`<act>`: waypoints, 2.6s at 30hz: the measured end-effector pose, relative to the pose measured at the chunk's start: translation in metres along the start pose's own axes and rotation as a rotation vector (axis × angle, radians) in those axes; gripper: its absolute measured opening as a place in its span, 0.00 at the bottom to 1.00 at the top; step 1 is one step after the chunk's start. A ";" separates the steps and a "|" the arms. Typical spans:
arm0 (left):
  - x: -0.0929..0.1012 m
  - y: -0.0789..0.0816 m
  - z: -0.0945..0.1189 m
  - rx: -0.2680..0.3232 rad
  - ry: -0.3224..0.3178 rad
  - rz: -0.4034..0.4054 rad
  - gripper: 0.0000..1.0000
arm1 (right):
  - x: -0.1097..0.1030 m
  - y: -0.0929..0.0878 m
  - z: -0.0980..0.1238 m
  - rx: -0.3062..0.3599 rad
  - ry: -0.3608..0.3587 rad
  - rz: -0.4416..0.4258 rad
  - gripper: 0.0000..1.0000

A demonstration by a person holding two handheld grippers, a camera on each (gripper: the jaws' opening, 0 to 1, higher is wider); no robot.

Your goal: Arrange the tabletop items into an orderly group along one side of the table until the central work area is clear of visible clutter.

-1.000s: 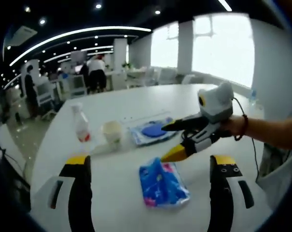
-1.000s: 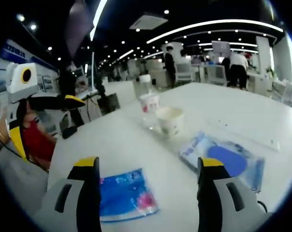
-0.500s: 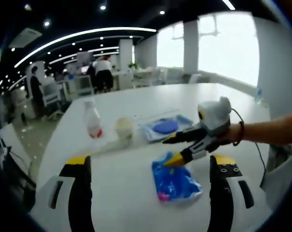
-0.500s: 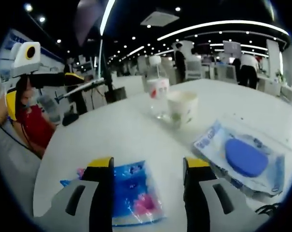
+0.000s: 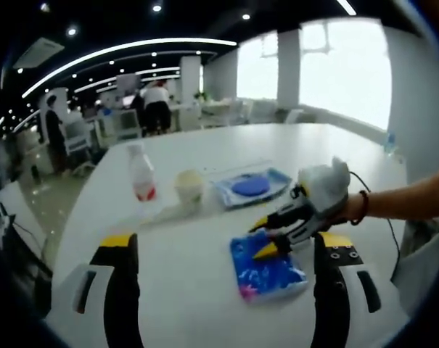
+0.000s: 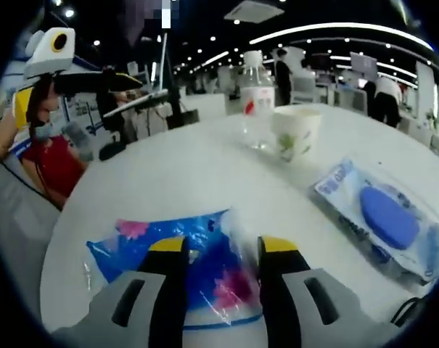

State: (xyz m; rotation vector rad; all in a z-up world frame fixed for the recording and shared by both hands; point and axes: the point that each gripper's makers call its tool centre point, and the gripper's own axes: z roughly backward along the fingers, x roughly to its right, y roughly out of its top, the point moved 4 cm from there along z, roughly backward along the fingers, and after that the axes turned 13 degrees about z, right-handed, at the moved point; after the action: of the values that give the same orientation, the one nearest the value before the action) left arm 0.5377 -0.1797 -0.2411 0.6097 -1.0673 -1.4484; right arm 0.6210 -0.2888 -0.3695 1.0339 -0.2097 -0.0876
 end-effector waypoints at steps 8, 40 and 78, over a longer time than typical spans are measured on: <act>-0.011 -0.003 0.002 -0.006 0.033 0.011 0.96 | 0.001 0.000 0.002 -0.006 -0.028 0.033 0.22; -0.016 -0.003 0.002 -0.002 0.043 -0.010 0.95 | 0.079 0.015 0.106 -0.015 -0.487 -0.332 0.02; -0.007 -0.020 -0.008 -0.067 0.016 -0.052 0.93 | 0.191 -0.067 0.232 -0.183 -1.003 -0.545 0.01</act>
State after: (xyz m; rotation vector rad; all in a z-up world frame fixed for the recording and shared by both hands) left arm 0.5363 -0.1768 -0.2639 0.6042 -0.9934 -1.5160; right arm 0.7596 -0.5516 -0.2875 0.7647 -0.8049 -1.1100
